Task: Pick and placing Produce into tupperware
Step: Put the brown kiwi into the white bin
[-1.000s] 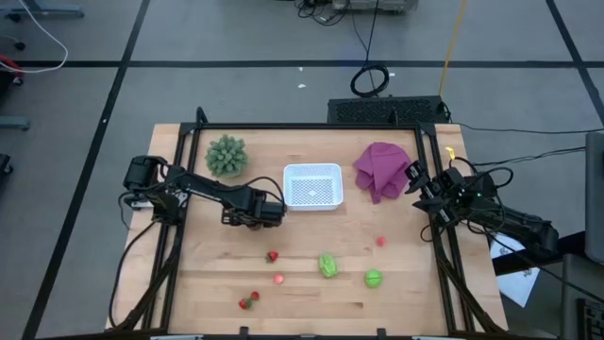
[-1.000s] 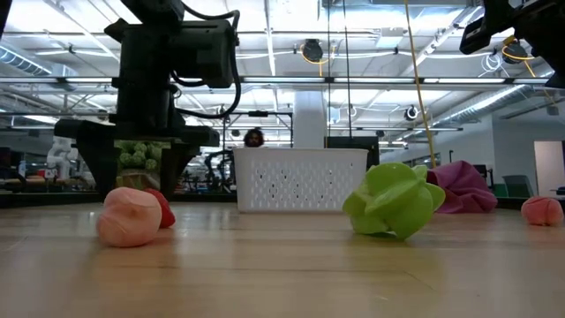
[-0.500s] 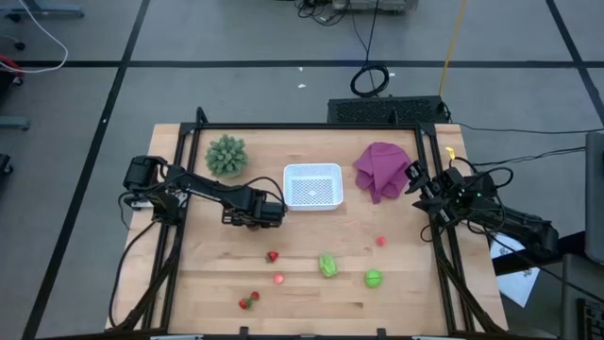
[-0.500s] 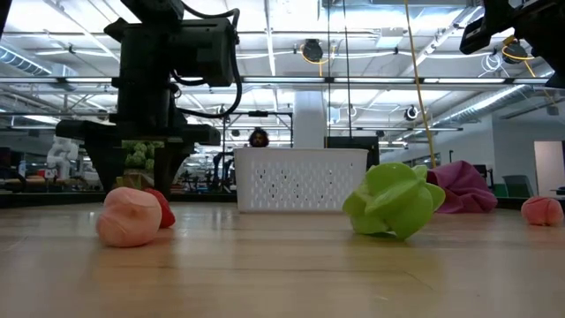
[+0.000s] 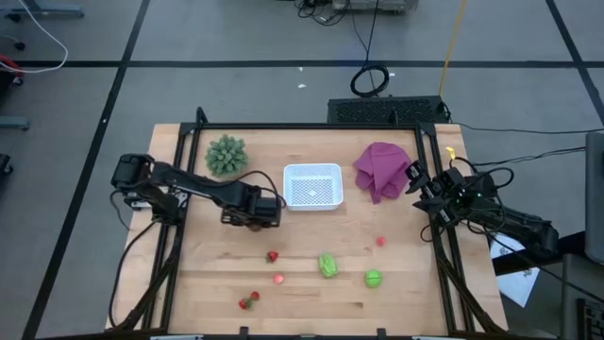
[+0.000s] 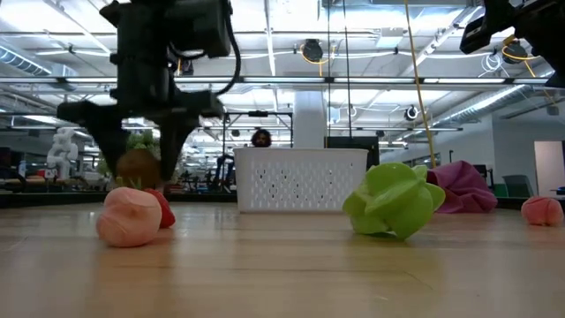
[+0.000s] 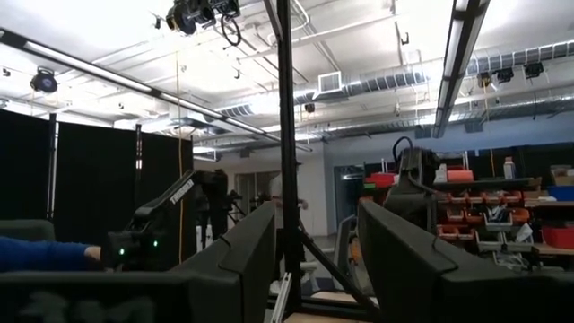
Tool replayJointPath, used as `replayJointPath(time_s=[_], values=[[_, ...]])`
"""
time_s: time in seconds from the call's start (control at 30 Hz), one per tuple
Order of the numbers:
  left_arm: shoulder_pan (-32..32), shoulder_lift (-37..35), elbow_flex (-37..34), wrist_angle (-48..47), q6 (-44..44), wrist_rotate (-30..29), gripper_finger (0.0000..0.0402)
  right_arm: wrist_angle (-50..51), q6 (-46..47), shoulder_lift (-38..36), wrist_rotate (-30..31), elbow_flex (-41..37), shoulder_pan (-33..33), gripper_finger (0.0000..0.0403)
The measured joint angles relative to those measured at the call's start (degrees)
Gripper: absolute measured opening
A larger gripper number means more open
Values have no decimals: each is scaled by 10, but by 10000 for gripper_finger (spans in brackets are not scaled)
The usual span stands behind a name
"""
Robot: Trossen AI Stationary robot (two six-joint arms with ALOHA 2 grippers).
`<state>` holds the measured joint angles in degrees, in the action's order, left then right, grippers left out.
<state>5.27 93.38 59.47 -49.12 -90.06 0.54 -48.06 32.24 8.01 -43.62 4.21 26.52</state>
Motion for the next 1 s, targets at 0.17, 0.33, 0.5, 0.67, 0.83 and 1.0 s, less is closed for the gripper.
replayJointPath(time_s=[0.17, 0.33, 0.5, 0.67, 0.83, 1.0], values=[[5, -28, 32, 0, 17, -4, 271, 3, -1, 0, 0, 0, 0, 151], [5, -35, 90, -2, 61, -24, 271, 0, -1, 0, 0, 0, 0, 151], [-6, -35, 164, -3, 151, -74, 271, 2, -3, 0, 0, 0, 0, 151], [-30, -35, 220, 9, 248, -157, 271, 2, -1, 0, 0, 0, 0, 151], [-74, -14, 232, 89, 352, -162, 271, 2, -1, 0, 1, 0, 0, 151], [-126, 23, 233, 156, 412, -116, 271, 5, -1, 1, 2, 0, 0, 151]])
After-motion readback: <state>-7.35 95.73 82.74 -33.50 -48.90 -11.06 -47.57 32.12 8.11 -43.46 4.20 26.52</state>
